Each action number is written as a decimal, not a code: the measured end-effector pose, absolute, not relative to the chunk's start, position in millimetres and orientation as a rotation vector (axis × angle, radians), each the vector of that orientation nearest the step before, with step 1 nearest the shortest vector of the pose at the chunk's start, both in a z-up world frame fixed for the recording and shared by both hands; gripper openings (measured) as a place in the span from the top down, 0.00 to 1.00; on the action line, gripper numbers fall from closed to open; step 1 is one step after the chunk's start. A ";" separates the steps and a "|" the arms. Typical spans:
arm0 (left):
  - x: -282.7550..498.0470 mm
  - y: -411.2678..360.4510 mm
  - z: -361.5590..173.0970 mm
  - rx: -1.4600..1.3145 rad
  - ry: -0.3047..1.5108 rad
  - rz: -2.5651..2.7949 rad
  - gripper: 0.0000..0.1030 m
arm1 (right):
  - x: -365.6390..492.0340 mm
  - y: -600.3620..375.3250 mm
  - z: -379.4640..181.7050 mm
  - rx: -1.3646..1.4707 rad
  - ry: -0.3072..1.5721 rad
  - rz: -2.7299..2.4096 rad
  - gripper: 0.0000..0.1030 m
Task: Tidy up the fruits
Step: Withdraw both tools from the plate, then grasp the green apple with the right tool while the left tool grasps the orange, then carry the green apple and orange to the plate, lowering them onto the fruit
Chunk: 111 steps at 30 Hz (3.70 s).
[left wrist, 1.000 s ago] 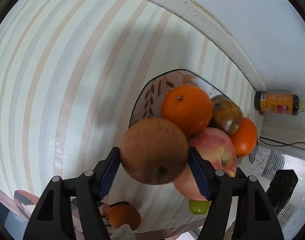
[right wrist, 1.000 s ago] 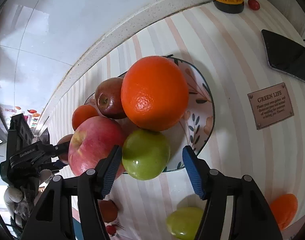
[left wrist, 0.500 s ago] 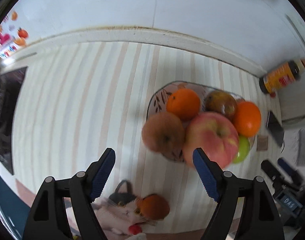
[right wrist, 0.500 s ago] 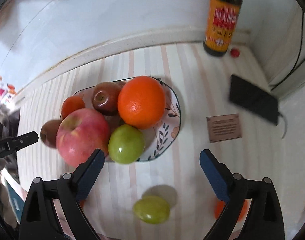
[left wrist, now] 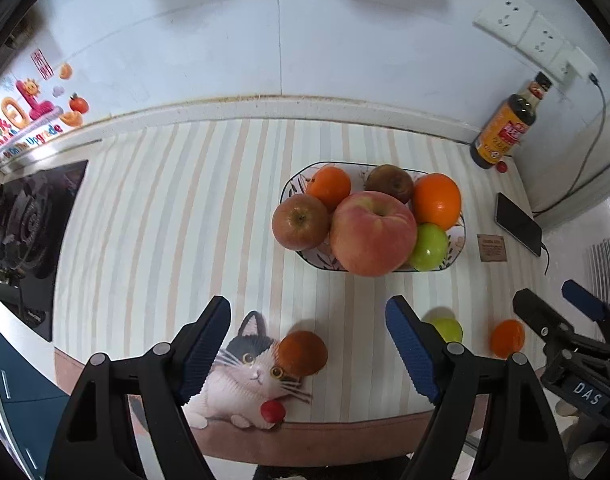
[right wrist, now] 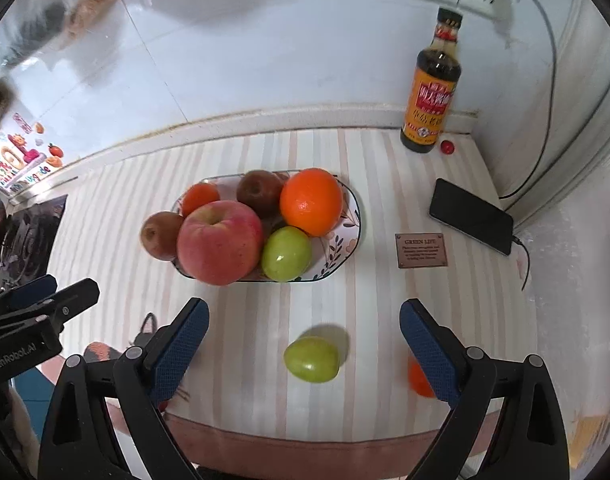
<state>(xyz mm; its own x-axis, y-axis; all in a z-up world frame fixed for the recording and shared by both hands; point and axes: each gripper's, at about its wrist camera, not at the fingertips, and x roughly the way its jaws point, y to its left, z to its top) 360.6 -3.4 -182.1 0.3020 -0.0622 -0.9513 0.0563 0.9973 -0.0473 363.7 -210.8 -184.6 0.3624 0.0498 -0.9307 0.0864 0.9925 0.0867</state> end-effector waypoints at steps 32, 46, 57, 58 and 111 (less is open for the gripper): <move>294.6 -1.0 -157.4 0.018 1.162 -0.059 0.01 | 294.5 -224.9 -134.5 0.217 1.128 0.008 0.01; 333.9 24.2 -283.7 -0.042 1.460 0.043 0.01 | 339.5 -260.6 -297.5 0.408 1.410 0.014 0.02; 355.4 12.0 -350.1 -0.113 1.611 -0.003 0.01 | 362.6 -233.3 -366.7 0.385 1.523 0.024 0.24; 355.6 10.2 -352.7 -0.119 1.613 -0.018 0.04 | 363.9 -231.2 -370.5 0.378 1.531 0.027 0.30; 321.6 -41.6 -358.5 -0.019 1.643 -0.145 0.48 | 318.7 -206.9 -387.3 0.340 1.603 0.129 0.36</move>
<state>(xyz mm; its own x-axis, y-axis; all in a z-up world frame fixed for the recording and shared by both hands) 321.6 -41.6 -358.5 -0.0782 -0.0998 -0.9919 0.0756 0.9915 -0.1057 318.7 -206.9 -387.3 -0.0271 0.2947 -0.9552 0.1386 0.9474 0.2884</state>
